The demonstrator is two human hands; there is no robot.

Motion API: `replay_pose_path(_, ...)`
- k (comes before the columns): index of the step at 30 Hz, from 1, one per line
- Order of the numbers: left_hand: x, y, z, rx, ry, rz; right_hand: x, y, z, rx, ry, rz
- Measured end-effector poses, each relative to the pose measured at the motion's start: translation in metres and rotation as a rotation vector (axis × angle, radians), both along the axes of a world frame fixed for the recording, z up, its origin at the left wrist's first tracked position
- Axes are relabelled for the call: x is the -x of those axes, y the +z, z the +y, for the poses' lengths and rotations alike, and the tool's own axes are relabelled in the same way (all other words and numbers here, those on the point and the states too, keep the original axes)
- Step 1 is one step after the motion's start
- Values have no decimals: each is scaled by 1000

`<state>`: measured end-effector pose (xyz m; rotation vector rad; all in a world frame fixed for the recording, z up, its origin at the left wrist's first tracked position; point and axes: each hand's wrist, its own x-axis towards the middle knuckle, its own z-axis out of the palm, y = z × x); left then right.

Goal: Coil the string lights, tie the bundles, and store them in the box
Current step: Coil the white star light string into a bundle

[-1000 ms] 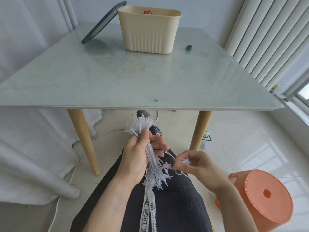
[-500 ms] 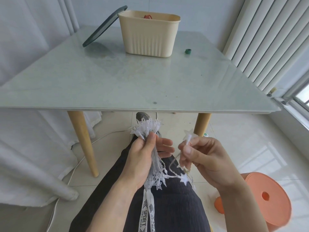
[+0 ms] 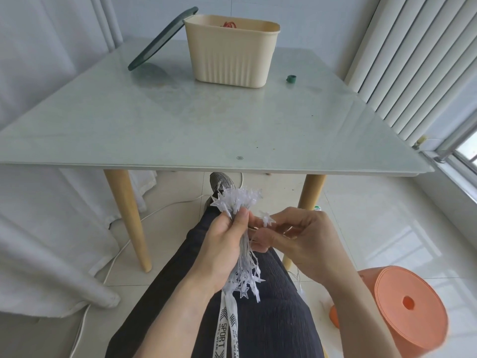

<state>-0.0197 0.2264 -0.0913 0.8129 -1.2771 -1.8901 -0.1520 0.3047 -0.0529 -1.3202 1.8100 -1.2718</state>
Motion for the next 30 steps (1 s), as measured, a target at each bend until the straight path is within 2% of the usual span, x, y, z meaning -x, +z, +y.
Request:
replay_pose_path(3,2,-1,2,42,-25,-42,-3,-6,-5,91,-108,48)
replay_pose_path(6,5,0,2,10,-20,-14,-11,-12,-6,142,-104,85)
replay_pose_path(10,6,1,1,12,-13,-13,-22,-13,-7,173,-231,-113)
replay_pose_path(13,6,1,3,35,-12,-9,-31,-12,-9,201,-249,-274)
replay_pose_path(17,5,1,3,53,-14,-15,-37,-15,-11,191,-286,-292)
replay_pose_path(21,3,2,4,91,-40,-59,-39,-24,-13,227,-409,-16)
replay_pose_path(22,4,2,5,90,-41,-63,-41,-24,-13,248,-422,5)
replay_pose_path(25,4,2,6,81,-22,-67,-46,-21,-10,289,-340,53)
replay_pose_path(28,2,3,5,90,32,-104,-46,-27,-7,235,-206,276)
replay_pose_path(30,-1,2,2,112,64,-147,-45,-29,-4,125,-84,368)
